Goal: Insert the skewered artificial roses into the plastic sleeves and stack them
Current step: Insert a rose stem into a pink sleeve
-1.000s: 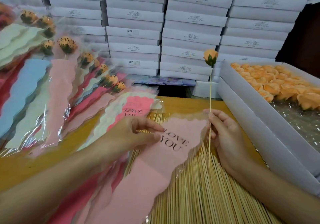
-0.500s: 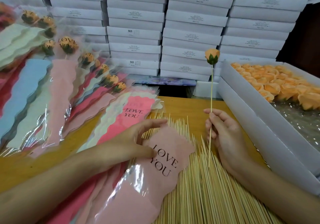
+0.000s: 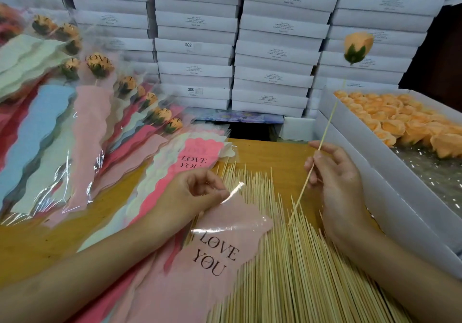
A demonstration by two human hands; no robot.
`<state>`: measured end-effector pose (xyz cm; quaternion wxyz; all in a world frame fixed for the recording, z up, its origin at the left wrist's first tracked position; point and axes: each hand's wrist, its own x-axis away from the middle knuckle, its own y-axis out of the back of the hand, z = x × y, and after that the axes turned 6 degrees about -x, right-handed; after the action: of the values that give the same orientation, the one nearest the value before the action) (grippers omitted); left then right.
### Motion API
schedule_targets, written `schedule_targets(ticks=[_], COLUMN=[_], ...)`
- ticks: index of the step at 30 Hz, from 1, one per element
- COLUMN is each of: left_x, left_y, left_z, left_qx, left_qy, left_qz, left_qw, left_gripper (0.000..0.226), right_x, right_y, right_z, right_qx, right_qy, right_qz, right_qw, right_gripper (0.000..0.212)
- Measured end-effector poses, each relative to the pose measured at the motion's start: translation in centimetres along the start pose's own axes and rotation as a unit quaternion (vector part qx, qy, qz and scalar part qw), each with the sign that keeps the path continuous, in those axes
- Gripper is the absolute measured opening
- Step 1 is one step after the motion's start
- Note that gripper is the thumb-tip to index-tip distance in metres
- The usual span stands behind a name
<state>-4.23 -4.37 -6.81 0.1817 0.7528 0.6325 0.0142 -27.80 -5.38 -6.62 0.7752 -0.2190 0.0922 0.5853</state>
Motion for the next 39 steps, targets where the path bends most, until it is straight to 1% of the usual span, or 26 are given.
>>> schedule_targets(ticks=[4, 7, 12, 18, 23, 29, 34, 39], left_x=[0.0, -0.1, -0.2, -0.4, -0.5, -0.4, -0.4, -0.4], left_y=[0.0, -0.2, -0.1, -0.1, -0.2, -0.2, -0.2, -0.4], left_z=[0.3, 0.5, 0.5, 0.7, 0.8, 0.7, 0.9, 0.7], left_qx=[-0.033, -0.063, -0.024, 0.021, 0.012, 0.012, 0.014, 0.036], left_qy=[-0.016, -0.027, -0.018, -0.012, -0.024, -0.039, -0.053, -0.071], left_qz=[0.021, 0.028, 0.017, 0.017, 0.024, 0.015, 0.008, 0.009], left_qw=[0.999, 0.997, 0.999, 1.0, 0.999, 0.999, 0.998, 0.997], left_gripper=[0.011, 0.016, 0.006, 0.018, 0.013, 0.008, 0.008, 0.008], right_x=[-0.1, -0.1, -0.1, 0.3, 0.6, 1.0, 1.5, 2.0], right_y=[-0.2, -0.2, -0.3, -0.6, -0.8, -1.3, -1.6, -1.8], right_z=[0.3, 0.6, 0.8, 0.8, 1.0, 1.2, 1.1, 0.9], right_qx=[0.005, 0.007, 0.002, 0.003, -0.003, -0.034, -0.042, 0.007], right_qy=[0.011, 0.015, 0.022, 0.028, 0.02, -0.027, -0.068, -0.125], right_qz=[-0.006, -0.01, -0.002, 0.029, 0.063, 0.089, 0.129, 0.185], right_qw=[1.0, 1.0, 1.0, 0.999, 0.998, 0.995, 0.988, 0.975], right_gripper=[0.02, 0.019, 0.017, 0.019, 0.017, 0.017, 0.012, 0.009])
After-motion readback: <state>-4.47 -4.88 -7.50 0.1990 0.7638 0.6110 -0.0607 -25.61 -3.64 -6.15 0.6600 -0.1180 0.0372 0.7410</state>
